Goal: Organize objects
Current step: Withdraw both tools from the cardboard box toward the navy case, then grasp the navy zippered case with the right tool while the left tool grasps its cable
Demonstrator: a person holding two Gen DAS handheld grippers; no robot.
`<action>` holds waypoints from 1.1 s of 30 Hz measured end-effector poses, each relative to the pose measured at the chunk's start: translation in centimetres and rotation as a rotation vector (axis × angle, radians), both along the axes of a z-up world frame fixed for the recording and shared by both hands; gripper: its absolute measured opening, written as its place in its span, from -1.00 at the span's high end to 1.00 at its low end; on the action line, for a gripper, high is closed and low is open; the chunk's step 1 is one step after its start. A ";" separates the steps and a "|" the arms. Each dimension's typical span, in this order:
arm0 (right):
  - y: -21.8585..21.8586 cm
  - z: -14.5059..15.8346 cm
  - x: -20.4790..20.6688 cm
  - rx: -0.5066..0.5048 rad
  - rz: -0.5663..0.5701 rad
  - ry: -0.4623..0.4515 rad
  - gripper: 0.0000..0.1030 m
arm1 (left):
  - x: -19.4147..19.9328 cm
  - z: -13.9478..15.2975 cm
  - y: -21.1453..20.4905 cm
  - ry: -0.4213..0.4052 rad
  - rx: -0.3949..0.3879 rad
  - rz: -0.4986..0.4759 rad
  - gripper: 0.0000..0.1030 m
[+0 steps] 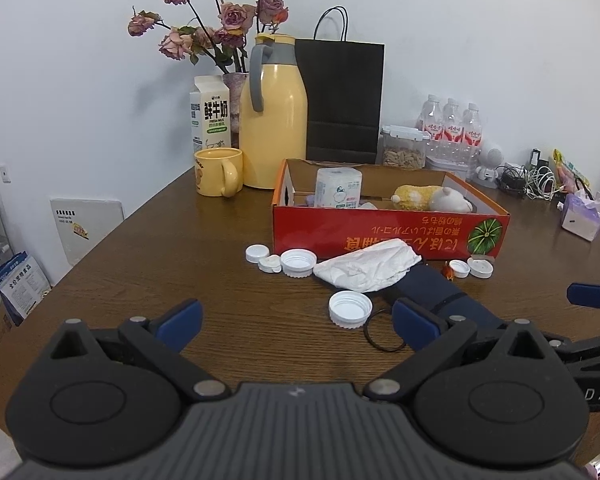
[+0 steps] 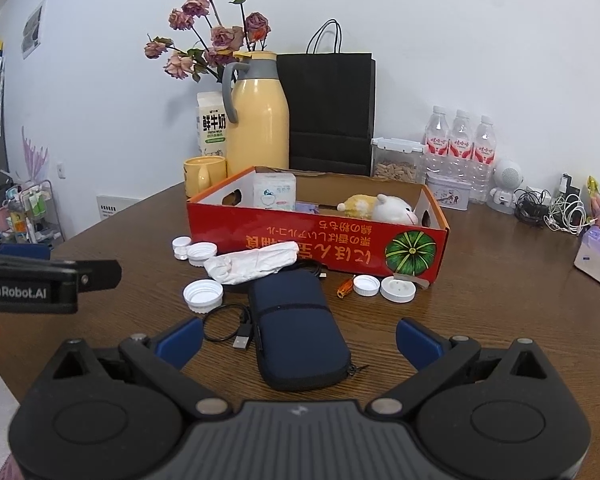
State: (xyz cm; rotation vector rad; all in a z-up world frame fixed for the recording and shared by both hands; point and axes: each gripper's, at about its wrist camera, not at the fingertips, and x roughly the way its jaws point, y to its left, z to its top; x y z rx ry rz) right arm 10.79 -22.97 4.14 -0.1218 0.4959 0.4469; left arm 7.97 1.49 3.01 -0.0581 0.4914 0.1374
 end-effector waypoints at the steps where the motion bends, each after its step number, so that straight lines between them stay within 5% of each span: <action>1: 0.2 0.0 -0.1 -0.002 0.002 -0.001 -1.00 | -0.1 0.0 0.1 -0.002 -0.002 0.000 -1.00; 21: 0.5 -2.1 2.7 0.010 0.027 0.044 -1.00 | 0.6 -1.5 1.4 -0.005 0.010 0.019 -1.00; 27: 2.5 -3.9 5.3 -0.054 0.059 0.080 -0.99 | 1.2 -2.7 2.2 0.020 -0.019 0.030 -1.00; 33: 2.9 -4.7 9.2 -0.024 0.052 0.170 -0.59 | 1.5 -3.3 3.1 0.032 -0.037 0.047 -1.00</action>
